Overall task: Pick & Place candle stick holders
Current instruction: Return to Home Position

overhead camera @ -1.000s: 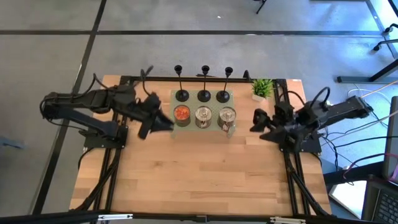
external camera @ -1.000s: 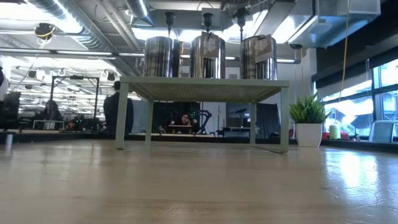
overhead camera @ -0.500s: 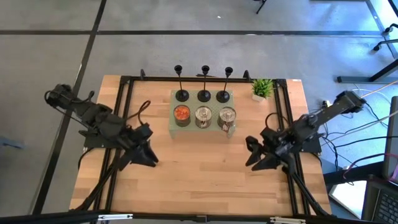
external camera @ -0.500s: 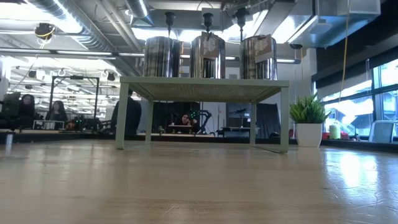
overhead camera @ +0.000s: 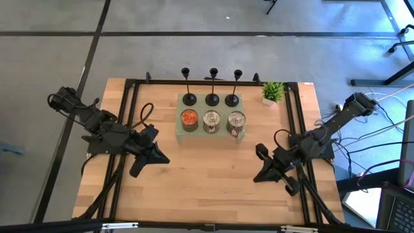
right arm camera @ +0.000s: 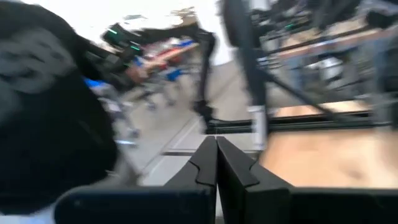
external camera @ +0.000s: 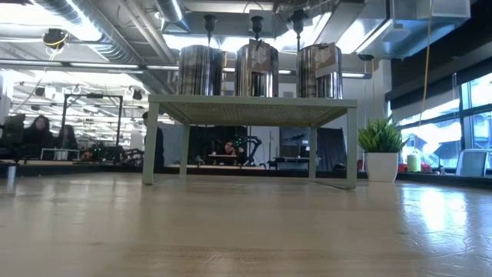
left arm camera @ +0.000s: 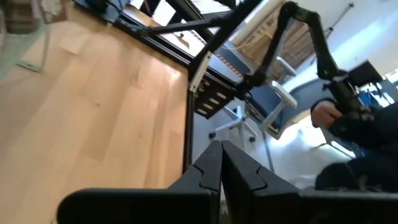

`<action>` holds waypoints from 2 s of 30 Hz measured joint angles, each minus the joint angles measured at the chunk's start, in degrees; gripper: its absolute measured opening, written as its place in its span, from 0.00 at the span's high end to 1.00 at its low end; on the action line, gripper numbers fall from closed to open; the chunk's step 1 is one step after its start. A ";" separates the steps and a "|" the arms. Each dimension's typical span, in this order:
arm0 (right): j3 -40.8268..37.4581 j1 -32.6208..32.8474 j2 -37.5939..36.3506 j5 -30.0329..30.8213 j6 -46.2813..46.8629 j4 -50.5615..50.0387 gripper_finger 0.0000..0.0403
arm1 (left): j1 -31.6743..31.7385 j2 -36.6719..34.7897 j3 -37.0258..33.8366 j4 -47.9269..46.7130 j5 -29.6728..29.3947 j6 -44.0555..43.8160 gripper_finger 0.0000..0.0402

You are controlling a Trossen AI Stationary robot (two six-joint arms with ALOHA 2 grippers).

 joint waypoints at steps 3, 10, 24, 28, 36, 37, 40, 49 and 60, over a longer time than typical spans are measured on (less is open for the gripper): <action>-2.50 1.65 -0.14 7.28 -4.82 0.21 1.00 | 1.08 0.00 0.00 -0.02 -0.19 -0.95 0.99; -15.69 2.64 -0.25 12.93 -4.88 16.07 1.00 | 3.40 0.00 0.00 -0.10 -0.21 -2.11 0.99; -30.75 -0.25 -7.83 6.64 -11.01 30.44 1.00 | 6.98 0.00 0.00 -1.90 -0.21 -1.64 1.00; -34.48 -2.77 -12.05 5.73 -11.11 30.40 1.00 | 7.55 0.00 0.00 -1.88 -0.21 -0.91 0.99; -41.35 -7.34 -20.06 3.57 -10.79 30.85 1.00 | 7.64 0.00 0.00 -2.46 -0.19 -0.98 0.99; -42.08 -8.16 -21.00 2.86 -10.75 30.80 1.00 | 7.64 0.00 0.00 -2.79 -0.17 -1.24 1.00; -42.79 -10.76 -23.48 0.58 -10.29 28.67 1.00 | 7.64 0.00 0.00 -3.32 -0.15 -1.43 1.00; -42.77 -20.88 -27.41 -10.07 -9.01 20.94 1.00 | 7.64 0.00 0.00 -3.45 -0.15 -1.50 0.99; -42.71 -30.08 -29.37 -12.62 -1.88 9.16 1.00 | 7.64 0.01 0.00 -3.47 -0.71 -2.17 1.00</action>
